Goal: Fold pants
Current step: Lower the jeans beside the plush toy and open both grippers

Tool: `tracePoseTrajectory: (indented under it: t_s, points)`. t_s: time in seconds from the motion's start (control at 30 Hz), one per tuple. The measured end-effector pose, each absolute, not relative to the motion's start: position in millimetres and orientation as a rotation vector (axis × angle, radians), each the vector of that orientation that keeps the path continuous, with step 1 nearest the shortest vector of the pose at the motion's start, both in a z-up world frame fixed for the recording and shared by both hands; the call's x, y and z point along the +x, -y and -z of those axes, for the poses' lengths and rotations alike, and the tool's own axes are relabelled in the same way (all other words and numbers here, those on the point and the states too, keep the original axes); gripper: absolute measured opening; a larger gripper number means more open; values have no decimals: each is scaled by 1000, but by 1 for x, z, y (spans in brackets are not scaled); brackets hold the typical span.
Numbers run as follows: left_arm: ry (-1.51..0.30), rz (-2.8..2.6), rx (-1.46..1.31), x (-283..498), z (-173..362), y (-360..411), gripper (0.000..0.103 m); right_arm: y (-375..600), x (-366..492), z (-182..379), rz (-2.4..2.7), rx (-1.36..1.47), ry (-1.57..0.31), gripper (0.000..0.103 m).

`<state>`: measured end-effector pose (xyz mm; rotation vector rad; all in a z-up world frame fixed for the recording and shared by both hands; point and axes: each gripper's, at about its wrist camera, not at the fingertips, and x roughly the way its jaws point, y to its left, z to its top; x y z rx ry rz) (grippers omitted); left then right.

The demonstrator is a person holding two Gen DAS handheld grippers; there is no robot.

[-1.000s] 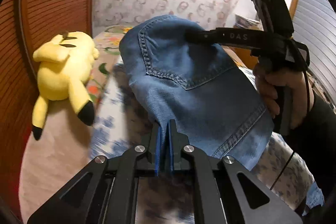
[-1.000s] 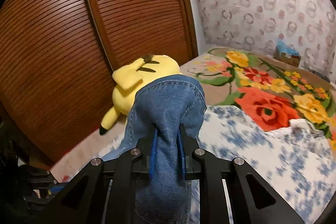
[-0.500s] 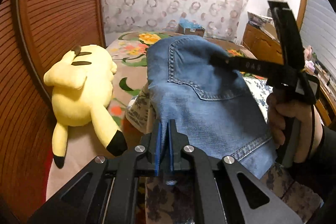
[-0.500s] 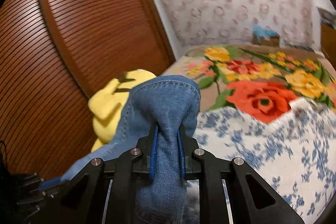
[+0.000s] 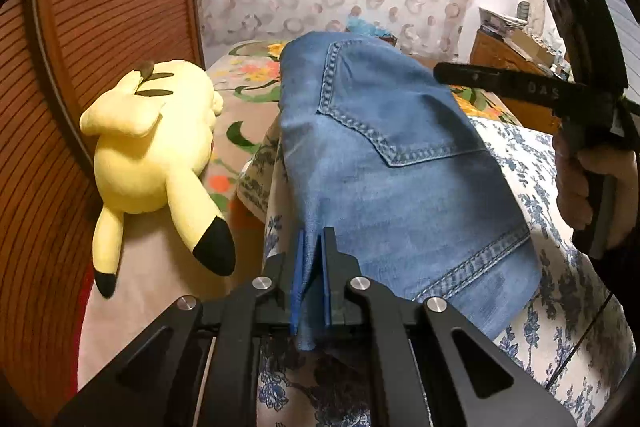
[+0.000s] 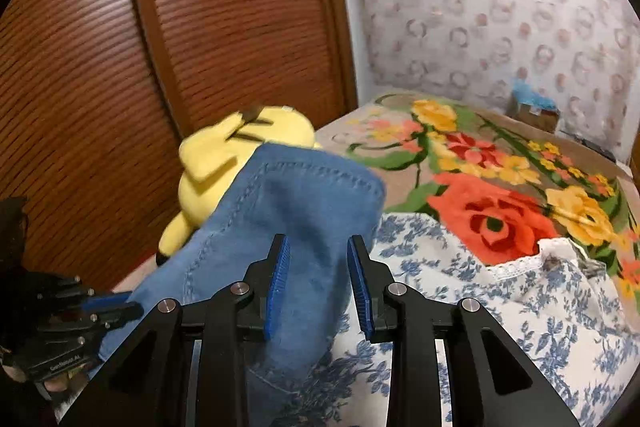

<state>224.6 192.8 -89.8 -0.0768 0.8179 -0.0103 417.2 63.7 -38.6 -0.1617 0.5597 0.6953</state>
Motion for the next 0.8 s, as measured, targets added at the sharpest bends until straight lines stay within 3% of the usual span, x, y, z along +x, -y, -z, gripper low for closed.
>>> tracePoseTrajectory:
  t_s: [0.17,0.33,0.4,0.43,0.5,0.53,0.6,0.8]
  points:
    - [-816,-4,-93,221,87,-197,11,-70,426,59,-675,-246,-620,31]
    - [-819,-33,-106,221,85,-201,28,-58,431,59,-667,-212,-659,31]
    - [-815,-41,-115,219,84,-204,48,-55,424,56,-675,-203,-671,31]
    - [-807,-33,-129,218,82,-206,52,-53,415,52,-684,-199,-674,31]
    - [-794,-22,-144,214,79,-207,73,-52,398,48,-707,-194,-683,35]
    - [-786,-23,-142,212,77,-205,78,-49,392,49,-714,-191,-687,37]
    - [-771,-18,-132,208,74,-201,80,-40,373,44,-722,-172,-696,44]
    - [-736,-19,-116,196,63,-190,80,-26,351,48,-750,-99,-761,45]
